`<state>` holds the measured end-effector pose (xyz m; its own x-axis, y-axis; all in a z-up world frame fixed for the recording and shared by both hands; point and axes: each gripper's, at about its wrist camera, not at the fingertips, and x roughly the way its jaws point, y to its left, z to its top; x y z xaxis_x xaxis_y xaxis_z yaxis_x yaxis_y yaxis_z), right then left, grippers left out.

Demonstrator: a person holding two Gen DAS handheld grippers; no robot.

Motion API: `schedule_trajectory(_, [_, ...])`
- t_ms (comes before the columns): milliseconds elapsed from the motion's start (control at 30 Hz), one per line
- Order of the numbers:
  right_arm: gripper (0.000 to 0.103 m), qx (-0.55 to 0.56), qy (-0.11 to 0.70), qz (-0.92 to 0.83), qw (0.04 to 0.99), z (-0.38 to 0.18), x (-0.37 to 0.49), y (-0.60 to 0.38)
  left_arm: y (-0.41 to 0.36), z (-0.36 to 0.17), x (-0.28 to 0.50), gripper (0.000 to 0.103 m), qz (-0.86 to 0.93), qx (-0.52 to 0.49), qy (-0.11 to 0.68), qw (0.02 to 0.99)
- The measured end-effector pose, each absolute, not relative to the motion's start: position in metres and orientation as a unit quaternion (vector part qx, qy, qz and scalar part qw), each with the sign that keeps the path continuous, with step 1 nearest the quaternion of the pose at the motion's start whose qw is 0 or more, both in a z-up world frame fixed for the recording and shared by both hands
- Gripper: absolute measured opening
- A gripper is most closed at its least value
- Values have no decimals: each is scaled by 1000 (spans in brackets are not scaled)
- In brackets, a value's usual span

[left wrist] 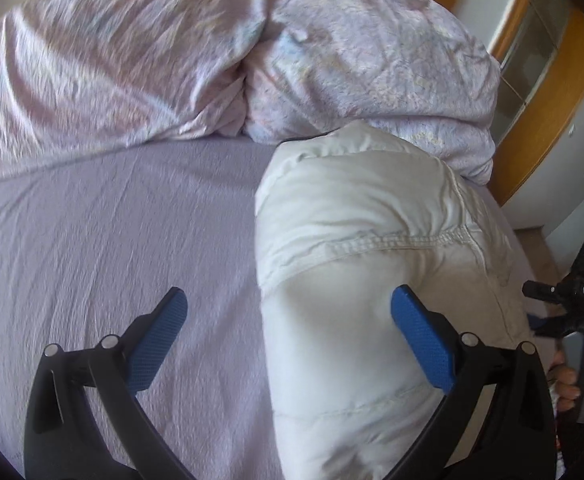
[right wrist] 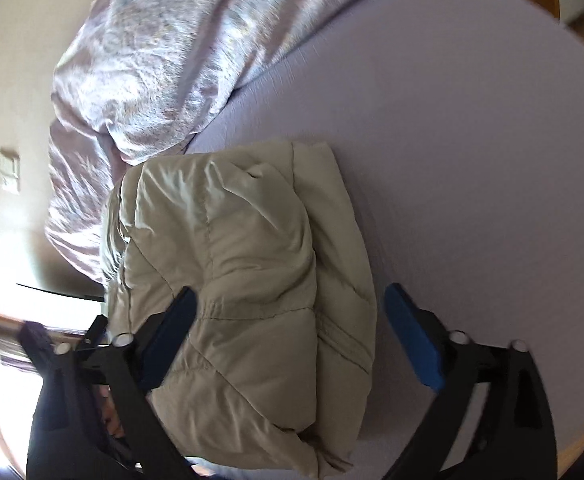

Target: Fold large clothes

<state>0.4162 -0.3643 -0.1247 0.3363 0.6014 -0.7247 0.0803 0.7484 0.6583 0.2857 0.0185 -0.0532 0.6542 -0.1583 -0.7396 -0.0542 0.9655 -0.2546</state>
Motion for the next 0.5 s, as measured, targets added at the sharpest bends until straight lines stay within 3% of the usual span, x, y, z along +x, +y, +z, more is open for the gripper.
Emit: schedule_trajectory(500, [102,356,603,225,678,-158,441,-328,19,-52,290,101,-55,-109,432,894])
